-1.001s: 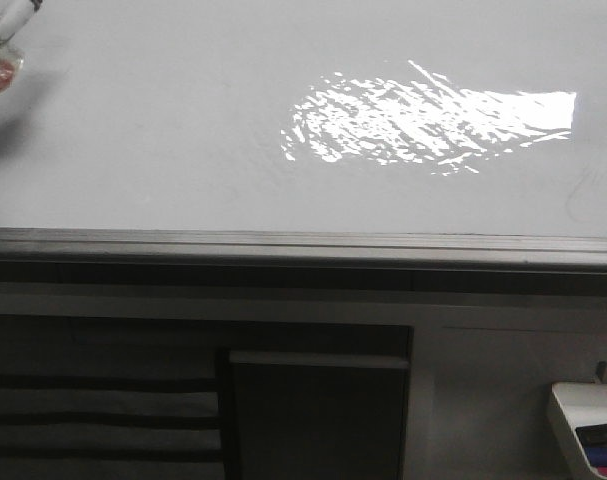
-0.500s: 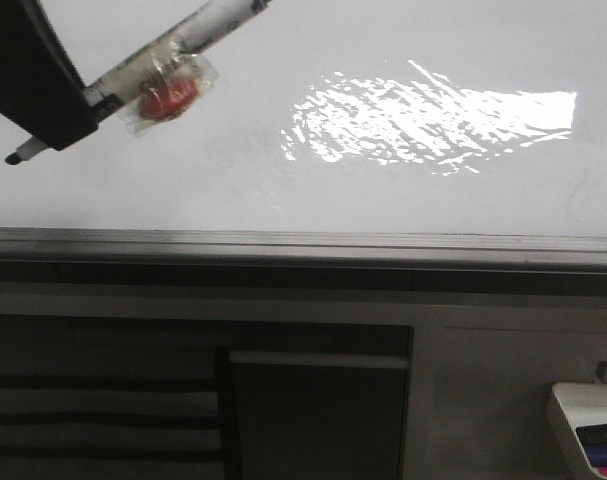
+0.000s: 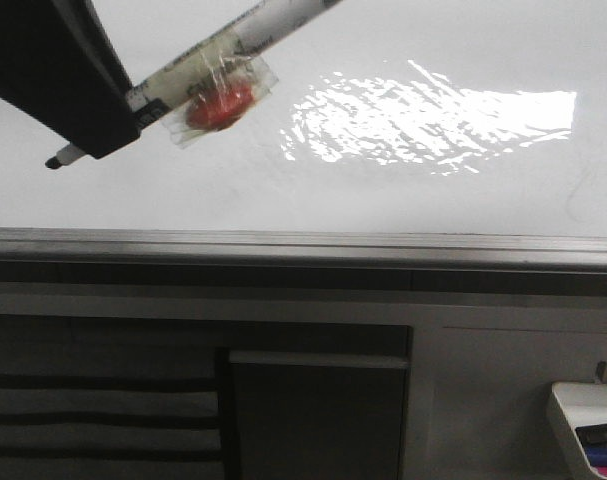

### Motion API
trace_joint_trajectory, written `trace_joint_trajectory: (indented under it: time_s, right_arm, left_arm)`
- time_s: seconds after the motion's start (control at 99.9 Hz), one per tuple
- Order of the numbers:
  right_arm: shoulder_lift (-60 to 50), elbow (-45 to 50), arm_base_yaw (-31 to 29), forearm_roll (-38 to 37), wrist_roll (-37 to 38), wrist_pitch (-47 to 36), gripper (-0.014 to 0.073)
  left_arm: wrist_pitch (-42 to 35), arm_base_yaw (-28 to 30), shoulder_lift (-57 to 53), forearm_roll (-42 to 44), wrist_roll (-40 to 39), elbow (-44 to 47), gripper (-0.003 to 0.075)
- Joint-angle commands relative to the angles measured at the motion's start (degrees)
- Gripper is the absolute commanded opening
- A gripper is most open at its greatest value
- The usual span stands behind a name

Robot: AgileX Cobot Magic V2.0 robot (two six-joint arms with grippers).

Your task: Write number 9 on whiteboard

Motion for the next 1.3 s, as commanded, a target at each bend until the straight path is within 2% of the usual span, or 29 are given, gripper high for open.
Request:
trace_joint_trajectory:
  time_s: [0.0, 0.24, 0.42, 0.66, 0.911, 1.031, 1.121, 1.251, 1.291]
  right_arm:
    - [1.5, -3.0, 3.9, -0.5, -0.9, -4.8, 0.0517]
    - [9.3, -6.5, 13.1, -3.9, -0.9, -10.5, 0.0509]
    - [13.9, -9.5, 15.3, -3.6, -0.9, -11.0, 0.0490]
    - [15.2, -10.2, 15.3, -3.0, -0.9, -10.8, 0.0247]
    - [15.2, -10.2, 15.3, -3.0, -0.9, -10.3, 0.0102]
    - [15.2, -10.2, 15.3, -3.0, -0.9, -10.3, 0.0005]
    - [15.2, -10.2, 15.3, -3.0, -0.9, -10.3, -0.0046]
    - [14.6, -10.2, 15.3, -4.8, -0.2, -10.4, -0.0051]
    - [13.9, -10.2, 15.2, -6.5, 1.1, -10.9, -0.0050]
  left_arm:
    - [-2.7, -0.5, -1.5, -0.2, 0.2, -2.0, -0.0020]
    - [-3.0, -0.5, -1.5, -0.2, 0.6, -2.0, -0.0020]
    - [-3.0, -0.5, -1.5, -0.2, 1.1, -2.0, -0.0020]
    - [-3.0, -0.5, -1.5, -0.2, 1.6, -2.0, -0.0020]
    - [-4.8, -0.5, -1.5, -0.2, 1.6, -2.0, -0.0020]
    - [-5.3, -0.5, -1.5, -0.2, 1.6, -2.0, -0.0015]
    - [-6.0, -0.5, -1.5, 0.0, 1.6, -2.0, 0.0064]
    - [-6.7, -0.3, -1.7, 2.0, 0.8, -2.0, 0.0306]
    - [-7.0, -0.2, -2.2, 3.8, -0.6, -2.0, 0.0358]
